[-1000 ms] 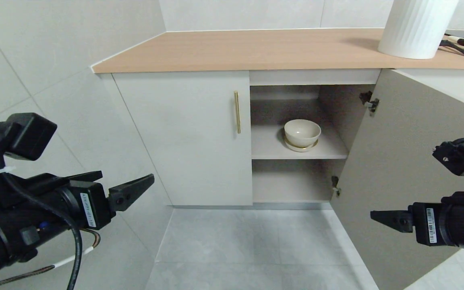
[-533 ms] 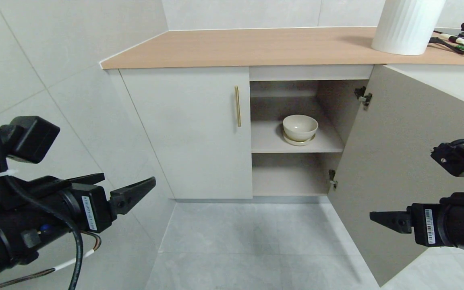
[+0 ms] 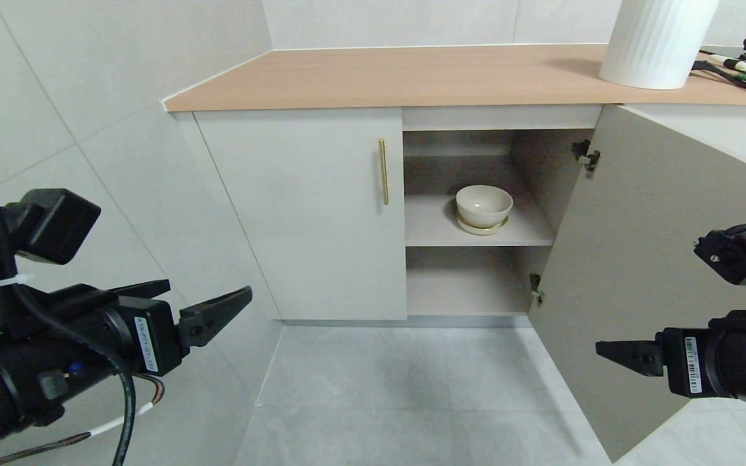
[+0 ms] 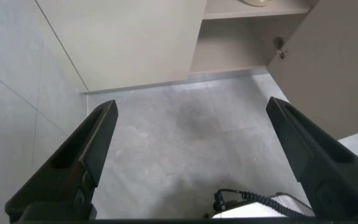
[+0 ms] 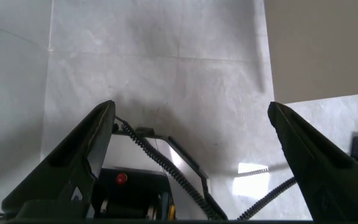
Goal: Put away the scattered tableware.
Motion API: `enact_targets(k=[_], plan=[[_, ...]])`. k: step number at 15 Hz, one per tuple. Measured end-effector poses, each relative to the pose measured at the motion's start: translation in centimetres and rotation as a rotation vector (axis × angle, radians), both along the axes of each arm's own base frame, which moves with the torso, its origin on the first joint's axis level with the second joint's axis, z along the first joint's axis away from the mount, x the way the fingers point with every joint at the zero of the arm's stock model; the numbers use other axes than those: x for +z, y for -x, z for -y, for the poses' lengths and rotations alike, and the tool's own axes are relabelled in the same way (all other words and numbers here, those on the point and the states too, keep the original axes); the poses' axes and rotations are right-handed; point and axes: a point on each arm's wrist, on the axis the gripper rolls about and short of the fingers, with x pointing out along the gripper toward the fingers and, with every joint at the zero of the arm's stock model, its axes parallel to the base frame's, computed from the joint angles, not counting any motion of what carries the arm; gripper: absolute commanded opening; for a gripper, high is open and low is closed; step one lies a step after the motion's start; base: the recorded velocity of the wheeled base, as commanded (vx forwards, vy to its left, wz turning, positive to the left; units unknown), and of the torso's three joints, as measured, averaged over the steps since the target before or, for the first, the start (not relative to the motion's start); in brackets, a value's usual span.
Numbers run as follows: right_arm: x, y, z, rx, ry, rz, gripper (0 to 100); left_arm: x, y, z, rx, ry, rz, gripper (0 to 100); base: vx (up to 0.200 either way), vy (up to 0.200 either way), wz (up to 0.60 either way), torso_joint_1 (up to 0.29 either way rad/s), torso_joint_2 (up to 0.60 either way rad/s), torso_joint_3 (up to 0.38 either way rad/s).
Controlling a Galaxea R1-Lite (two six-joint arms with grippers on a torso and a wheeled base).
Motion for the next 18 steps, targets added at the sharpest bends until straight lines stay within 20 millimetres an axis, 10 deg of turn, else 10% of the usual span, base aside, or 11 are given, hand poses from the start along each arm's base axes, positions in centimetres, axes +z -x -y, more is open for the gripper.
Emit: enact_targets(k=[9,18], plan=[[-0.1,1.5,1.1,0.003,0.129,-0.204,100,-0.1,0.0,0.0,-0.001,-0.002,-0.002,100,0.000,-0.200,0.00,0.002,0.00,0.002],[1.5,0.3,3.8,-0.195,0.183,-0.195,100,-0.3,0.0,0.0,-0.002,-0.005,-0.008,100,0.000,0.000,0.00,0.000,0.00,0.000]])
